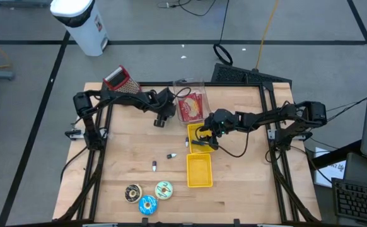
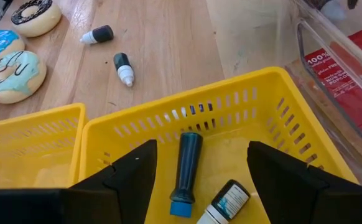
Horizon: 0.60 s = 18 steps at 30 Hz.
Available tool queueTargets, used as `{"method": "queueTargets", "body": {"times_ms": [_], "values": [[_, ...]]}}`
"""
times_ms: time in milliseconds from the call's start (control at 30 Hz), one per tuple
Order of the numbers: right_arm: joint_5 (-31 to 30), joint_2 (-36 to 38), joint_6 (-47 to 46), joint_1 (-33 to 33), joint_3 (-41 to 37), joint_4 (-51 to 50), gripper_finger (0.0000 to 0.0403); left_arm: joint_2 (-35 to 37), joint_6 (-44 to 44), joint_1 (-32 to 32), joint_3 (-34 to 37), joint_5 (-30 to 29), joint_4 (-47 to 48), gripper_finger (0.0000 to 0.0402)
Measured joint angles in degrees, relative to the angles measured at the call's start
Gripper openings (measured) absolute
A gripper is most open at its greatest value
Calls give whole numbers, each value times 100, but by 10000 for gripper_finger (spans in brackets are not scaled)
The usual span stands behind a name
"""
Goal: Pick & Place Food Item
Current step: Put the green food coloring bottle into the top yellow bin
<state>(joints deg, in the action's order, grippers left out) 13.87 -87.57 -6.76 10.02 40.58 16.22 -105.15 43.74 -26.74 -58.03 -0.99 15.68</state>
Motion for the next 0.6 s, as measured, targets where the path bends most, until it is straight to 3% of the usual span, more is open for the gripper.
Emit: {"method": "queueTargets", "body": {"times_ms": [233, 433, 600], "values": [[-2, 0, -2, 0, 0, -1, 238, -7, -627, -64, -5, 50, 144, 141], [-1, 4, -69, 0, 0, -1, 238, -12, -1468, -136, -3, 376, 368, 79], [-2, 4, -90, 0, 0, 1, 238, 83, -1730, -47, 14, 63, 420, 54]]}}
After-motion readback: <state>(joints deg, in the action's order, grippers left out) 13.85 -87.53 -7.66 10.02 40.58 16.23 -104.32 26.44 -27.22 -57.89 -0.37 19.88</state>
